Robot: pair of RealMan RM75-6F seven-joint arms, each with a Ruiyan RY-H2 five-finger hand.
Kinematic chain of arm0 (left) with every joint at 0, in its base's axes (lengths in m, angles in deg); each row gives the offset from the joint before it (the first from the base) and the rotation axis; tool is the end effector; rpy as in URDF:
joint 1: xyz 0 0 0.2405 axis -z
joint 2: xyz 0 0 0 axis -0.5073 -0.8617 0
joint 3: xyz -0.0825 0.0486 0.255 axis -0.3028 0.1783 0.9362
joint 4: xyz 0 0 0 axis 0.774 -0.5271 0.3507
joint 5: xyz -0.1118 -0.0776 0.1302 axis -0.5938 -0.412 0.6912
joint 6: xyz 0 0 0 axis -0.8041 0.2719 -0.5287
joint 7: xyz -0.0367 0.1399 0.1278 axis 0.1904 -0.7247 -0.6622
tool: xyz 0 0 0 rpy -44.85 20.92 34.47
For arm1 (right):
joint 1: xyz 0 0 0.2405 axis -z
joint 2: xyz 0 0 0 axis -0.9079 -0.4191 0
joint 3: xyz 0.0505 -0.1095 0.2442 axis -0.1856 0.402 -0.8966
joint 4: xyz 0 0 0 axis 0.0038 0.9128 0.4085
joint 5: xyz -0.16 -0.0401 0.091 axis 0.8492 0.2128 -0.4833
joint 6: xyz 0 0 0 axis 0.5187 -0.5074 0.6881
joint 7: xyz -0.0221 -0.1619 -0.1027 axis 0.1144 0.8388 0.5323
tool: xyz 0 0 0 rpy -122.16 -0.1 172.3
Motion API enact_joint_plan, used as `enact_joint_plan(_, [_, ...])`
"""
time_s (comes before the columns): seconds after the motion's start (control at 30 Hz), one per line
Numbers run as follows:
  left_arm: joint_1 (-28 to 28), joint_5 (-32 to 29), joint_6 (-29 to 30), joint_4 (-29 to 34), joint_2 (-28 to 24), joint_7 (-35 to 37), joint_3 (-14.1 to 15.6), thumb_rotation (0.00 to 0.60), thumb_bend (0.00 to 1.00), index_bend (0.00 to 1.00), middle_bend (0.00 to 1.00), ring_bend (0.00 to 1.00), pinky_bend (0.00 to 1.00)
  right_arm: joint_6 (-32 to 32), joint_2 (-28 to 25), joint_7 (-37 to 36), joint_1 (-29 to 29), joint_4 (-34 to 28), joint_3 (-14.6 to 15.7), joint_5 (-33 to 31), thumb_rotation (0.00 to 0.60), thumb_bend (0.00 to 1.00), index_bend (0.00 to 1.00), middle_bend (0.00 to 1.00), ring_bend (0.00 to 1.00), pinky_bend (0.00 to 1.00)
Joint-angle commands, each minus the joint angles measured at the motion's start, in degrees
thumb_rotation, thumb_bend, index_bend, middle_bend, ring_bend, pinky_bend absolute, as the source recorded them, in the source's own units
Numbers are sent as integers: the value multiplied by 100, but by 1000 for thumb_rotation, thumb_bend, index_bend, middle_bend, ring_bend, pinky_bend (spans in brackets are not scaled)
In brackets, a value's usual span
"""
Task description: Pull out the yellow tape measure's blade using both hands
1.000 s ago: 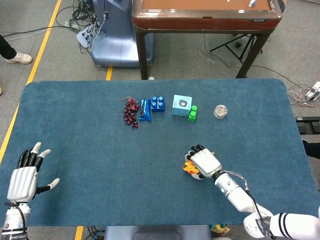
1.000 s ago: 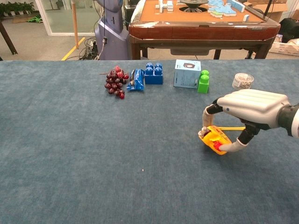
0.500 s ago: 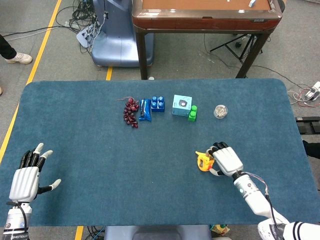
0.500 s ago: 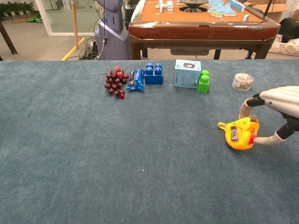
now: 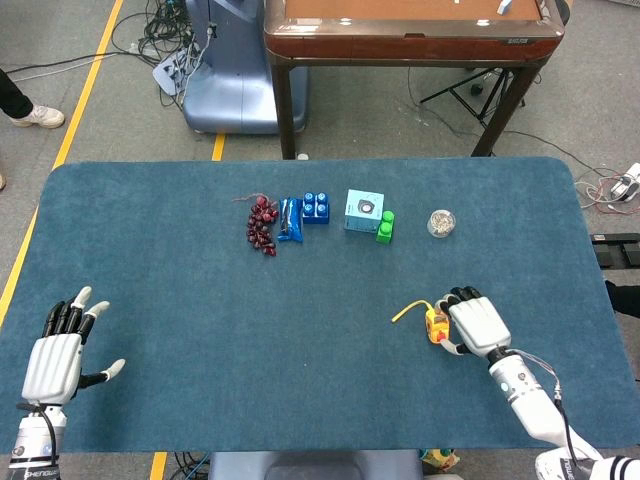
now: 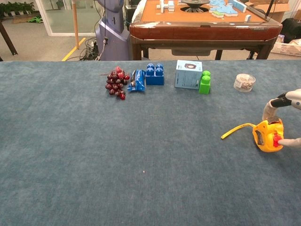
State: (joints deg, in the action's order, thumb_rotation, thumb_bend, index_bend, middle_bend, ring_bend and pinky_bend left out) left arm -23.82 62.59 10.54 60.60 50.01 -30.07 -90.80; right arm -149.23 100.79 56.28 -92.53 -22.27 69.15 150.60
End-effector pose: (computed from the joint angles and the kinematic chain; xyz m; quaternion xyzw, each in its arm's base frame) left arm -0.2849 0.2395 0.1452 -0.5733 -0.4130 -0.3943 0.5876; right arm -0.2757 -0.3103 0.0469 0.7587 -0.3767 0.2414 0.4735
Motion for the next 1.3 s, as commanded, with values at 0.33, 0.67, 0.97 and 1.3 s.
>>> enact_joint_plan(0.33, [41,40,-59,15,46,-39,25,600,88,172,0,0,0,-89,-371,90,306,-192,113,-194,600,149,148,234,168,157])
enact_joint_plan(0.67, [78,54,-136,-1,61,-5,50,600,88,172,0,0,0,-257,-620,408,387,-363,1,-344,600,75,82,200,147,148])
enact_joint_plan(0.97, [49,59,-140,27,24,127,87,600,88,172,0,0,0,33,-681,799,258,-164,-109,-837,600,76,82,185,141,148])
enact_joint_plan(1.3, [36,70,-140,31,30,158,109,600,88,172,0,0,0,433,-321,1167,6,433,-220,-1355,600,75,82,176,137,147])
